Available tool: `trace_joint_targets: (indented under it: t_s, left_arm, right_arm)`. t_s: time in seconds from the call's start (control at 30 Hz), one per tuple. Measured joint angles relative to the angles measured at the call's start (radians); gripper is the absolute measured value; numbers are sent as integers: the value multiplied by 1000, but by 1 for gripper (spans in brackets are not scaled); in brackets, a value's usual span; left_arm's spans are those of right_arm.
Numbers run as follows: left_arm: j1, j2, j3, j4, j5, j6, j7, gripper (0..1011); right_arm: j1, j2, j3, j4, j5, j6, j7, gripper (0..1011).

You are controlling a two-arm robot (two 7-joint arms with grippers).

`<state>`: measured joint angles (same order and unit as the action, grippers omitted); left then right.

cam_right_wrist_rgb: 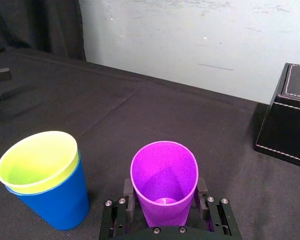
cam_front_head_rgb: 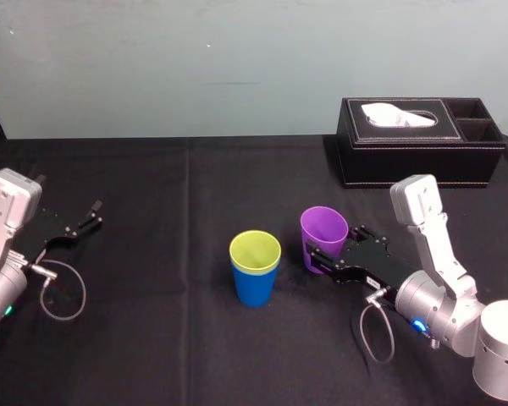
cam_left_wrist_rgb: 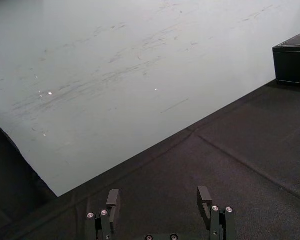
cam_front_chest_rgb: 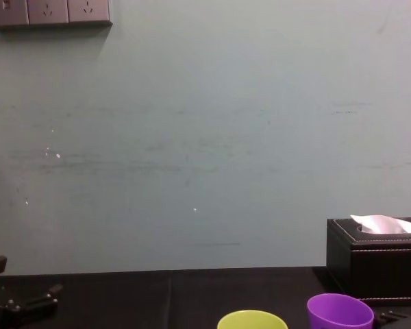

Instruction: Stack the three plastic cups sequentially using one hand.

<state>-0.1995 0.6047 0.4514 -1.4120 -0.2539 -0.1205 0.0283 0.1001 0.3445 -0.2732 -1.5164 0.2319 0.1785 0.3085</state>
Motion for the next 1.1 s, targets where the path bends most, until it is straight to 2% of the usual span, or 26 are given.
trace_joint_targets:
  t_s: [0.27,0.5,1.1]
  left_arm:
    - [0,0,0,0,0,0,0,1010]
    - [0,0,0,0,0,0,0,1010]
    - [0,0,0,0,0,0,0,1010]
  right_arm:
    - [-4,0,1,-3,0,-3,0,717]
    - [-24,4,16,-39,8,-9,-7,717]
    - [-88,56,53,-230,59,28,-3,718]
